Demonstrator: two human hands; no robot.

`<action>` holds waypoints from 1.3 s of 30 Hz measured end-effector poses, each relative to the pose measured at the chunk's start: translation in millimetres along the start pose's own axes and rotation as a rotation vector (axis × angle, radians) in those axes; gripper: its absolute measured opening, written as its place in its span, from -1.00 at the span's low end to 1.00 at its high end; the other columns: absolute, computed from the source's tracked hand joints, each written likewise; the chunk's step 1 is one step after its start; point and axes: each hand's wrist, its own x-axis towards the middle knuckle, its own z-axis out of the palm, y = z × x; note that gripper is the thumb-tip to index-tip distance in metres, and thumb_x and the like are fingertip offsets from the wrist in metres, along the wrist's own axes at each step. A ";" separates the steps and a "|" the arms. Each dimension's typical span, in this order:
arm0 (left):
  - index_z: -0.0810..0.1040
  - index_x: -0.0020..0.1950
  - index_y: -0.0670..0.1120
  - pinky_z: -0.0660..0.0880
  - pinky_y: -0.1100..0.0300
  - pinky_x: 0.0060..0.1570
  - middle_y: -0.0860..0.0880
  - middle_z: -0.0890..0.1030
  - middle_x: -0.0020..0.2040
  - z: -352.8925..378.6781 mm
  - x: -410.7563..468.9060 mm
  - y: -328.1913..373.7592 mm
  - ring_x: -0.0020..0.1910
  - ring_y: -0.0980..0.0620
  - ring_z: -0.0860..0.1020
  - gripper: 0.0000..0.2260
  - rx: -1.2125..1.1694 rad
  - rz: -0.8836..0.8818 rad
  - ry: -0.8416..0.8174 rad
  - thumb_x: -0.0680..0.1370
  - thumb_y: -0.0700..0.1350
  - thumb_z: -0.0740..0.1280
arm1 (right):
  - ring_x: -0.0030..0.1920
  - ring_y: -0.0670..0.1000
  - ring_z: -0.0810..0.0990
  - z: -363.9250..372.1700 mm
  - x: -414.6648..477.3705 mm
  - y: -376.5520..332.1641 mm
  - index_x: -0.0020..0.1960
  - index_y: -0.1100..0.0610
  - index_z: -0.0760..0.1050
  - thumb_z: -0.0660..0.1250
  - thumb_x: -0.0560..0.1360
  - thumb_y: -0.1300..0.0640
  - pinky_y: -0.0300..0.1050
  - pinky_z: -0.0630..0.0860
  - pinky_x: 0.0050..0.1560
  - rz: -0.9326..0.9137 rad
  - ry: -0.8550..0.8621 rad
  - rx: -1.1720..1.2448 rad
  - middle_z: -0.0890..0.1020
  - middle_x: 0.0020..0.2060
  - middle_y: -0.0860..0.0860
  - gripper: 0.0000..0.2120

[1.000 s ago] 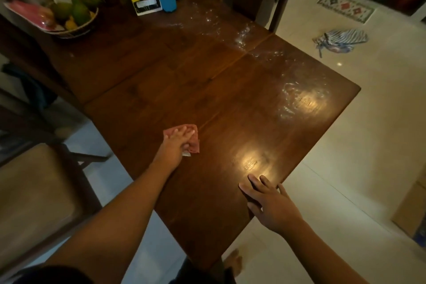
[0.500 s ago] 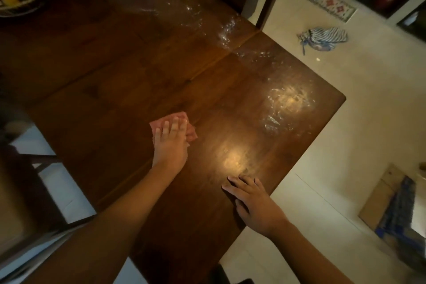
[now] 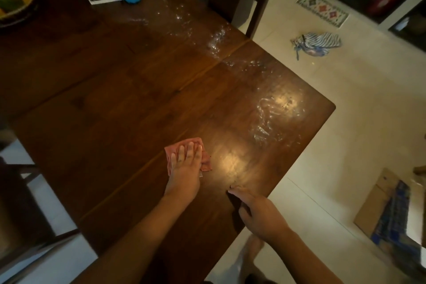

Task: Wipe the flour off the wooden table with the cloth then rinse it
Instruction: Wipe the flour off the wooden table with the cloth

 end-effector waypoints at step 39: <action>-0.52 0.50 0.07 -0.34 -0.39 0.37 -0.24 -0.57 0.45 -17.1 89.6 60.2 0.44 -0.32 -0.51 -0.25 -0.009 -0.259 -0.221 0.57 0.40 -0.14 | 0.64 -0.01 0.04 -66.1 63.8 111.9 0.55 -0.11 0.31 0.04 0.70 -0.02 0.19 0.02 0.61 -0.573 -0.004 -0.370 0.29 0.58 -0.10 -0.58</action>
